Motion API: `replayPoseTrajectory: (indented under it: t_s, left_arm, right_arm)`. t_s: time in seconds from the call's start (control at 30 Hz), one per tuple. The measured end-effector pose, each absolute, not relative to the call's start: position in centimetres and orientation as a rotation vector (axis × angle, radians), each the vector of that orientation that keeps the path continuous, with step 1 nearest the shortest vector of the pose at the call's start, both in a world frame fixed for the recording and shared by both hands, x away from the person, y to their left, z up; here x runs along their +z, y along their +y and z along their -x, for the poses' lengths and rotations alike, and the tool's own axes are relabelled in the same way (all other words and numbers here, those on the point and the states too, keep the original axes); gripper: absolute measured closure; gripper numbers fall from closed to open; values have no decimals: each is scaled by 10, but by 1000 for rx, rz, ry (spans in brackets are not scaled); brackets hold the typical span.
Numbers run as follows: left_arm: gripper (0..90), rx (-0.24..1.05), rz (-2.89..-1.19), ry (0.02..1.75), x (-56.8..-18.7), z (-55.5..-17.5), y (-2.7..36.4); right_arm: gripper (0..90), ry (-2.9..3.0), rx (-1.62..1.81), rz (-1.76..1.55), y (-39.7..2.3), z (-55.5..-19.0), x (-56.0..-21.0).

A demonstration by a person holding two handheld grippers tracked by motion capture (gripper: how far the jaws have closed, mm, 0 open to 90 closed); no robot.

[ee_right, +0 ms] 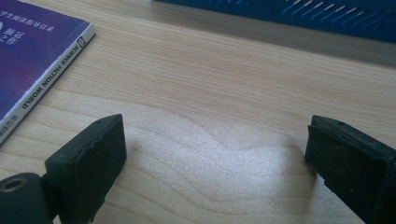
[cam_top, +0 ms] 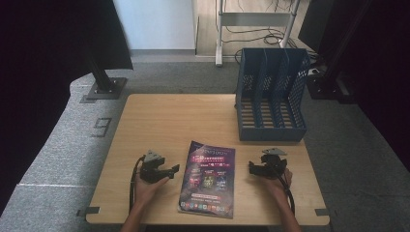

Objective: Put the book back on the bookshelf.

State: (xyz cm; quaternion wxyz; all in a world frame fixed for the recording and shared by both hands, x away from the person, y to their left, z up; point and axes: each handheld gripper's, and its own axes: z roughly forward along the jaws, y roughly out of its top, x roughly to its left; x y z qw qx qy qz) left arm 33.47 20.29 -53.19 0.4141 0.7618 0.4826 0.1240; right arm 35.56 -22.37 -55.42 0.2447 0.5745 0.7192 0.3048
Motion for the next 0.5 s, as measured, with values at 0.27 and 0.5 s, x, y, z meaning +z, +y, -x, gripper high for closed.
replayPoseTrajectory:
  t_s: [0.27, 0.5]
  left_arm:
    - [234, 305, -1888, 1201, -526, -332, 207]
    - [216, 280, -1886, 1192, -527, -334, 207]
  right_arm:
    - [96, 1955, 906, -1546, -223, -350, -545]
    - [128, 1944, 982, -1530, -222, -347, -538]
